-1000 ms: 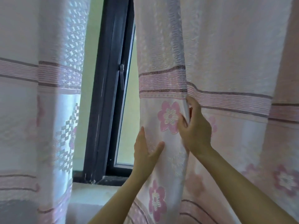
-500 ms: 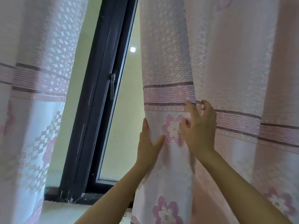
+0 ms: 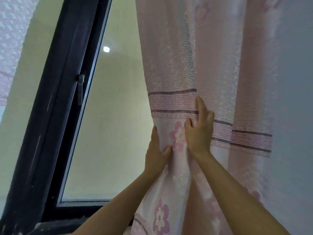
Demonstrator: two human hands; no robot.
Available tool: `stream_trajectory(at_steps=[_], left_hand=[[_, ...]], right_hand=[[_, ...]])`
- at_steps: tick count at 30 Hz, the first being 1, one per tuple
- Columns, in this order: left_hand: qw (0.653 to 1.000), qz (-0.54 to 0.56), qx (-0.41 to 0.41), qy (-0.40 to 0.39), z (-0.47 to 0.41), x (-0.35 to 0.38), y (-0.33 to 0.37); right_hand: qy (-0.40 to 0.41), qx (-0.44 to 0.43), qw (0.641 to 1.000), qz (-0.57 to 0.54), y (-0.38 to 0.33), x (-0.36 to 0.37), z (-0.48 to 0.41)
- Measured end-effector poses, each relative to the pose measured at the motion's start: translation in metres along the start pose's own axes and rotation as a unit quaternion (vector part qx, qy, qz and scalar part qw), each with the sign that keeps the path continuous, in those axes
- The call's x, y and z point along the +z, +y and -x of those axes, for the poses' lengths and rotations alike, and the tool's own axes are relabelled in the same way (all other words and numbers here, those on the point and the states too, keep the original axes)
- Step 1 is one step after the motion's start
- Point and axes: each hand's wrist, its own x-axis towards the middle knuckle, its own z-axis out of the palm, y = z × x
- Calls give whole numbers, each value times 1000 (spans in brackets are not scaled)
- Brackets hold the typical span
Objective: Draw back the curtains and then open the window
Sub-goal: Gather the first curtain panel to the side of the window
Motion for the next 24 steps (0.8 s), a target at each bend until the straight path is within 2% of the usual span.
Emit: stream_trajectory(at_steps=[6, 15, 17, 20, 24], left_hand=[[996, 37, 2, -86, -10, 59, 20], [982, 8, -1, -191, 11, 139, 34], [983, -28, 29, -180, 16, 142, 34], [980, -120, 106, -115, 16, 139, 42], [967, -152, 200, -30, -10, 123, 65]], right_hand=[[49, 78, 995, -33, 30, -42, -15], [47, 139, 986, 82, 80, -131, -31], [43, 162, 981, 101, 87, -144, -36], [52, 204, 972, 104, 92, -150, -42], [43, 261, 960, 90, 101, -140, -34]])
